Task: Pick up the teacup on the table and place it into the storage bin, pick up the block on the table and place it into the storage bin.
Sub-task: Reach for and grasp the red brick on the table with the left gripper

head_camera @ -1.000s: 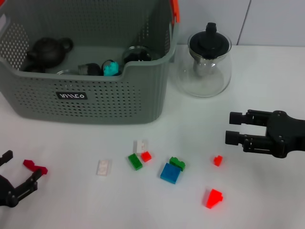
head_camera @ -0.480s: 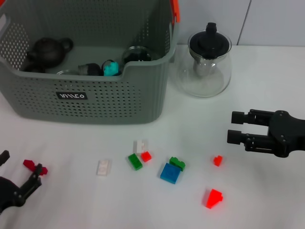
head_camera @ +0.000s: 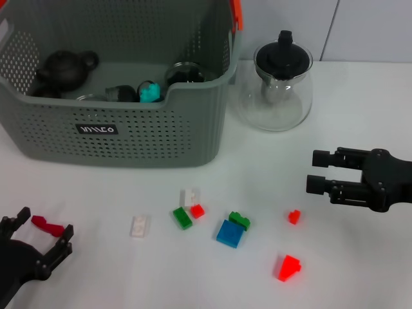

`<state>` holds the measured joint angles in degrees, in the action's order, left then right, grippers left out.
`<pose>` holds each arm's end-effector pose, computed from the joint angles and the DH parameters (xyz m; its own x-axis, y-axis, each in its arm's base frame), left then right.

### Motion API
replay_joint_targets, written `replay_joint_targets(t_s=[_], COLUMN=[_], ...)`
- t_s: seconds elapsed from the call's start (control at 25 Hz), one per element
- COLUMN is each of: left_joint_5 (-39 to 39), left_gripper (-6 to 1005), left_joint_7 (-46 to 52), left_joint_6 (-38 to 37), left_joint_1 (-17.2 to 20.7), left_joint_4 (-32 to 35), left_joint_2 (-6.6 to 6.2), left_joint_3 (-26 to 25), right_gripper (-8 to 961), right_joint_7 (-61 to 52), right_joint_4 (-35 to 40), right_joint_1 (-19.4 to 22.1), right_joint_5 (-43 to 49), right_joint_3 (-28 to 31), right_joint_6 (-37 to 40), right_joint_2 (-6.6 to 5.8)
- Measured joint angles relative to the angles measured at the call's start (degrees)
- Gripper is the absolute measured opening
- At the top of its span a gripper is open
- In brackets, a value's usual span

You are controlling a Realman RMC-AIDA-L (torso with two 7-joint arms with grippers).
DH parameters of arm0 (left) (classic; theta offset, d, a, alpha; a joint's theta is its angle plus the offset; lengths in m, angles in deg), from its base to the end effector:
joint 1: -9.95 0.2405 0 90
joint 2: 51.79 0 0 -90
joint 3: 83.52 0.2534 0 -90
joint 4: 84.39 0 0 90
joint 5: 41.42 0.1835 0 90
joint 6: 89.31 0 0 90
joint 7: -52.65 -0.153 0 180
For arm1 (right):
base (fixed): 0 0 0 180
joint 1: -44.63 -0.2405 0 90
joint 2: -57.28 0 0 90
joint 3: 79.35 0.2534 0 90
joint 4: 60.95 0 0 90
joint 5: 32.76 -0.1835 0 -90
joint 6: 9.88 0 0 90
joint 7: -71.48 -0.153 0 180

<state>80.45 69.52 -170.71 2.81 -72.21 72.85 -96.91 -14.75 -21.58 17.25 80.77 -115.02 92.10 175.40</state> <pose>-0.3666 0.1799 -0.0309 0.8006 0.1767 0.5725 0.5962 -0.3292 -0.7322 0.2388 0.2821 0.0132 0.6863 -0.4380 -0.5807 -0.5118 -0.8580 0.0423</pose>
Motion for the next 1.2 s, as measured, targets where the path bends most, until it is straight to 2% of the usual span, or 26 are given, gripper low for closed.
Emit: replay_joint_targets(t_s=[0.36, 1.2], left_joint_5=[0.8, 0.2], left_gripper=[867, 865], left_joint_7=[0.0, -0.1], left_joint_6=[2.9, 3.4], left_joint_1=[-1.0, -1.0], left_joint_4=[-1.1, -0.7], left_joint_2=[-0.14, -0.28], left_joint_3=[0.0, -0.6], right_gripper=[733, 732], right_joint_7=[0.0, 0.0], right_joint_4=[0.0, 0.0], right_joint_1=[0.2, 0.2], right_joint_5=[0.0, 0.0], right_joint_3=[0.0, 0.0], right_joint_6=[0.0, 0.1], right_joint_2=[0.00, 0.01])
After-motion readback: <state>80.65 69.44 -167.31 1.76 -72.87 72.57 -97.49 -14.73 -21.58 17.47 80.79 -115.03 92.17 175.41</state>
